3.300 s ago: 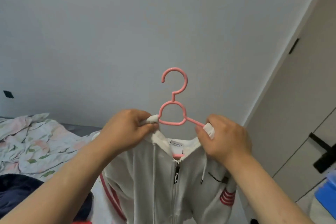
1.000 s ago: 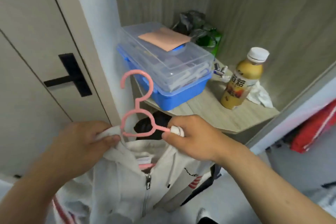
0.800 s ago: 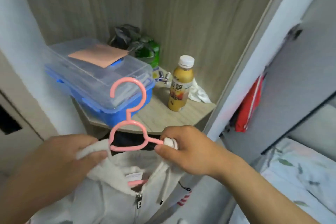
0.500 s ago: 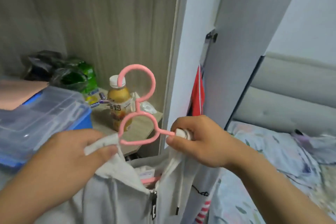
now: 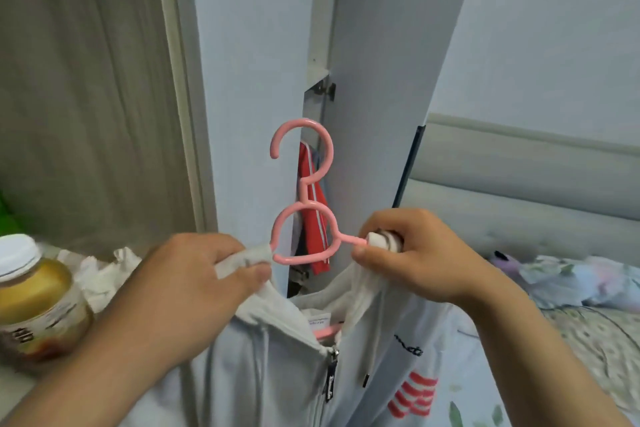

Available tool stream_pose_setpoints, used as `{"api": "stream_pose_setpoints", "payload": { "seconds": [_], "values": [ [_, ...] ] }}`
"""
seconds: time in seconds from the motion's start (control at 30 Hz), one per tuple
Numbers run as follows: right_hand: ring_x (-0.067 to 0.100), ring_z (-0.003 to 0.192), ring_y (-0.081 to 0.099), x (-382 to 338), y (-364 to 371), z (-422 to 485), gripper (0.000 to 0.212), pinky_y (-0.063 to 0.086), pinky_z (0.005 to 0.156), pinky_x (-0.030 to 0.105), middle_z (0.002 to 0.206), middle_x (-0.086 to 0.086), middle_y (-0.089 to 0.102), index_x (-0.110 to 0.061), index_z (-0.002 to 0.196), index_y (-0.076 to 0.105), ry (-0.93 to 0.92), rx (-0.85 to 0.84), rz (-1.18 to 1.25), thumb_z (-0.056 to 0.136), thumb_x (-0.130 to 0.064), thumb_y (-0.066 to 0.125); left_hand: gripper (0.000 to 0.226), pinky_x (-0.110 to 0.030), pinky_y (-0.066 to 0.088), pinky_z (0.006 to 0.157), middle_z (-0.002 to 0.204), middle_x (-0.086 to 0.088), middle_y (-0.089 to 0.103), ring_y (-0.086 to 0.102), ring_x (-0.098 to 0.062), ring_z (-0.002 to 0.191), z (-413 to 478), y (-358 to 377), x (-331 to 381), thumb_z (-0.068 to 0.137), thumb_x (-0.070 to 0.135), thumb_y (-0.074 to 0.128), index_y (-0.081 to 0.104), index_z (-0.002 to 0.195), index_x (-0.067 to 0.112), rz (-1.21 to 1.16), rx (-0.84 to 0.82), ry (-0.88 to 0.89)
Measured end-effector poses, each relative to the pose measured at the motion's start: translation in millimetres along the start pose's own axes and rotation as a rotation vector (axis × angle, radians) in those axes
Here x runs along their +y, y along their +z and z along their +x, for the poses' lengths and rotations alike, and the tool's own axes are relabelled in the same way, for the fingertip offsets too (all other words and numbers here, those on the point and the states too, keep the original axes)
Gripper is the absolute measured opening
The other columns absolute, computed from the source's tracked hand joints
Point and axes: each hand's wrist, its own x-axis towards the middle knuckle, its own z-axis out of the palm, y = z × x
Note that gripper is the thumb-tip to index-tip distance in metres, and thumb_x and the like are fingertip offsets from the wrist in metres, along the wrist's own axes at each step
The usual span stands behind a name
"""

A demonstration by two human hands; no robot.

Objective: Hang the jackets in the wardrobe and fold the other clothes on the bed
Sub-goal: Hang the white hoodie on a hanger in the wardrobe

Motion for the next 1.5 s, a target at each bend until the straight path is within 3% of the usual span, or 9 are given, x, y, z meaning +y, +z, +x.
{"api": "stream_pose_setpoints", "payload": {
  "seconds": [0.1,0.23,0.33,0.63,0.83,0.93,1.07,1.4,1.5],
  "values": [
    [0.008,0.065,0.058,46,-19,31,0.021,0.046,0.057,0.022,0.073,-0.01,0.064,-0.032,0.071,0.065,0.009,-0.008,0.006,0.076,-0.053,0.065,0.008,-0.019,0.038,0.049,0.062,0.009,0.063,0.057,-0.005,0.065,41,33,10,0.072,0.048,0.062,0.068,0.076,0.046,-0.017,-0.004,-0.025],
    [0.004,0.062,0.056,108,-40,80,0.022,0.044,0.054,0.019,0.071,-0.012,0.064,-0.036,0.077,0.065,0.008,-0.046,0.035,0.072,-0.057,0.065,0.005,-0.029,0.045,0.058,0.065,0.008,0.066,0.058,-0.005,0.066,99,78,16,0.074,0.046,0.063,0.068,0.076,0.048,-0.046,-0.002,-0.113],
    [0.006,0.063,0.058,150,-55,114,0.024,0.047,0.056,0.025,0.071,-0.011,0.064,-0.03,0.075,0.066,-0.007,-0.085,0.048,0.074,-0.054,0.066,0.006,-0.028,0.044,0.057,0.067,0.011,0.067,0.059,-0.004,0.067,140,106,24,0.076,0.045,0.064,0.067,0.076,0.051,-0.067,0.001,-0.167],
    [0.008,0.062,0.06,236,-80,179,0.025,0.046,0.056,0.022,0.07,-0.008,0.066,-0.028,0.073,0.067,0.013,-0.062,0.109,0.07,-0.053,0.07,0.006,-0.027,0.042,0.056,0.069,0.012,0.066,0.058,-0.005,0.068,232,159,36,0.08,0.041,0.067,0.066,0.077,0.047,-0.069,0.016,-0.218],
    [0.007,0.061,0.058,261,-87,201,0.026,0.044,0.055,0.018,0.07,-0.009,0.066,-0.026,0.071,0.067,0.066,0.0,0.106,0.07,-0.051,0.071,0.004,-0.033,0.045,0.057,0.062,0.008,0.064,0.058,-0.01,0.062,276,173,34,0.077,0.041,0.067,0.068,0.074,0.04,-0.052,0.023,-0.151],
    [0.006,0.06,0.056,263,-87,209,0.023,0.042,0.054,0.016,0.07,-0.009,0.065,-0.024,0.072,0.068,0.09,0.035,0.101,0.076,-0.044,0.078,0.011,-0.029,0.044,0.058,0.065,0.015,0.065,0.059,-0.005,0.066,296,174,27,0.078,0.039,0.069,0.066,0.076,0.049,-0.055,0.024,-0.117],
    [0.009,0.063,0.058,260,-85,220,0.019,0.046,0.059,0.025,0.071,-0.005,0.066,-0.023,0.074,0.069,0.144,0.078,0.044,0.08,-0.039,0.078,0.021,-0.026,0.04,0.057,0.069,0.023,0.065,0.06,-0.005,0.064,319,174,15,0.08,0.04,0.071,0.063,0.07,0.058,-0.037,0.042,-0.088],
    [0.009,0.061,0.055,257,-80,239,0.021,0.042,0.057,0.024,0.069,-0.002,0.065,-0.022,0.074,0.069,0.211,0.101,-0.057,0.079,-0.039,0.079,0.01,-0.026,0.044,0.056,0.08,0.033,0.059,0.057,-0.003,0.064,338,194,-14,0.08,0.053,0.062,0.056,0.085,0.06,-0.05,0.093,-0.031],
    [0.008,0.06,0.054,268,-81,247,0.021,0.04,0.055,0.021,0.068,-0.001,0.065,-0.021,0.073,0.068,0.217,0.121,-0.063,0.079,-0.038,0.079,0.018,-0.025,0.045,0.059,0.078,0.031,0.061,0.058,-0.004,0.068,353,204,-16,0.079,0.051,0.064,0.056,0.073,0.066,-0.064,0.092,-0.031]
  ]
}}
